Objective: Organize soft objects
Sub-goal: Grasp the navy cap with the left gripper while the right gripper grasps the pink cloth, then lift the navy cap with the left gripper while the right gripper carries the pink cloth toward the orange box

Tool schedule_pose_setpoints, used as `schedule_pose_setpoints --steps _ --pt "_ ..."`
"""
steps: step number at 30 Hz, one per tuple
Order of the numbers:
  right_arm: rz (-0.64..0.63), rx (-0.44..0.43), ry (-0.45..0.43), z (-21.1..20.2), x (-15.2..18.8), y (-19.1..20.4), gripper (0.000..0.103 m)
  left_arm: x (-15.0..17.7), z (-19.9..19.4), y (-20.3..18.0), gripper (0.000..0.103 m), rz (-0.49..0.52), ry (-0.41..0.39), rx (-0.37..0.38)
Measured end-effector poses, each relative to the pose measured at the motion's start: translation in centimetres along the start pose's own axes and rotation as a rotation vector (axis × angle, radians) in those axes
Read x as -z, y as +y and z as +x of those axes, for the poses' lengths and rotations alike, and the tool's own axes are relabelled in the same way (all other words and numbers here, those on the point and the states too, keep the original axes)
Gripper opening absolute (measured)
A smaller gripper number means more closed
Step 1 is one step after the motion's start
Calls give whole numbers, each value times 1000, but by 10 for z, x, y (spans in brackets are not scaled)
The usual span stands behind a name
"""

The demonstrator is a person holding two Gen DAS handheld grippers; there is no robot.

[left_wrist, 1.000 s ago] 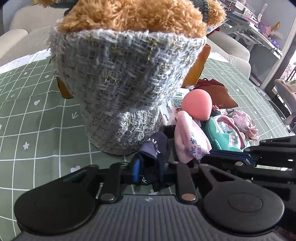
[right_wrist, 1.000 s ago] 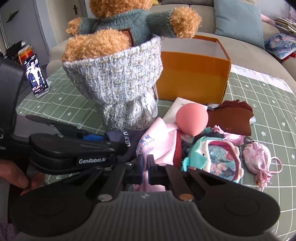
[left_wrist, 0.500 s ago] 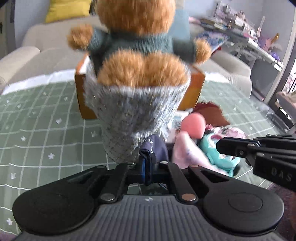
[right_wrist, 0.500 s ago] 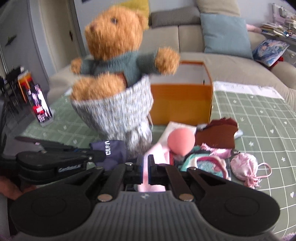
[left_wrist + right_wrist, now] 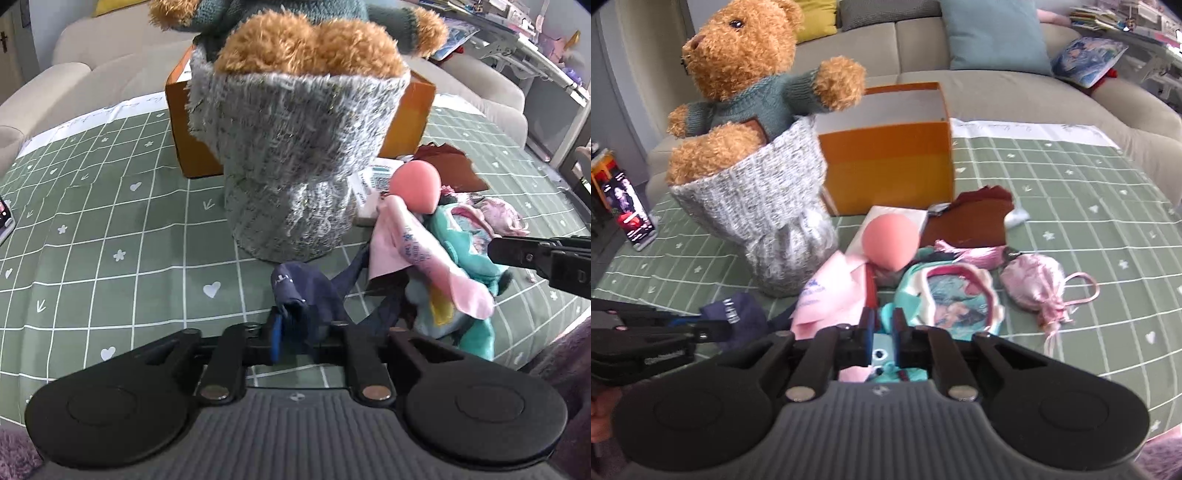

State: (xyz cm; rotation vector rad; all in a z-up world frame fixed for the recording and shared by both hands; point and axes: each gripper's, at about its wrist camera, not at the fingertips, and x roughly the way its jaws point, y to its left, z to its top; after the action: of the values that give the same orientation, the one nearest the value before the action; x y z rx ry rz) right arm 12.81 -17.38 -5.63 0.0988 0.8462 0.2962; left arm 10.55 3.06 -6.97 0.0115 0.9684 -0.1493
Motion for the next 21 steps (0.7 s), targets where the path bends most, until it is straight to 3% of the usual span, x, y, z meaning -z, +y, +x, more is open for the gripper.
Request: schedule_pose_setpoints --steps 1,3,8,11,13,15,17,21 --pt "-10 -12 0 1 1 3 17 2 1 0 46 1 1 -11" --pt "-35 -42 -13 1 2 11 40 3 4 1 59 2 5 -18" --pt "-132 -81 -13 10 5 34 44 0 10 4 74 -15 -26 -58" --pt "-168 -78 -6 17 6 42 44 -6 10 13 75 -66 -61 -57" --pt "-187 -69 -2 25 5 46 40 -9 16 17 75 -83 -54 -56" --pt "-187 -73 17 33 2 46 10 -10 20 17 75 -90 -39 -52" --pt "-184 -70 30 37 2 45 1 -10 24 15 75 -85 -28 -42" --pt "-138 -50 -39 27 -3 35 0 -8 32 12 73 -80 -6 -42"
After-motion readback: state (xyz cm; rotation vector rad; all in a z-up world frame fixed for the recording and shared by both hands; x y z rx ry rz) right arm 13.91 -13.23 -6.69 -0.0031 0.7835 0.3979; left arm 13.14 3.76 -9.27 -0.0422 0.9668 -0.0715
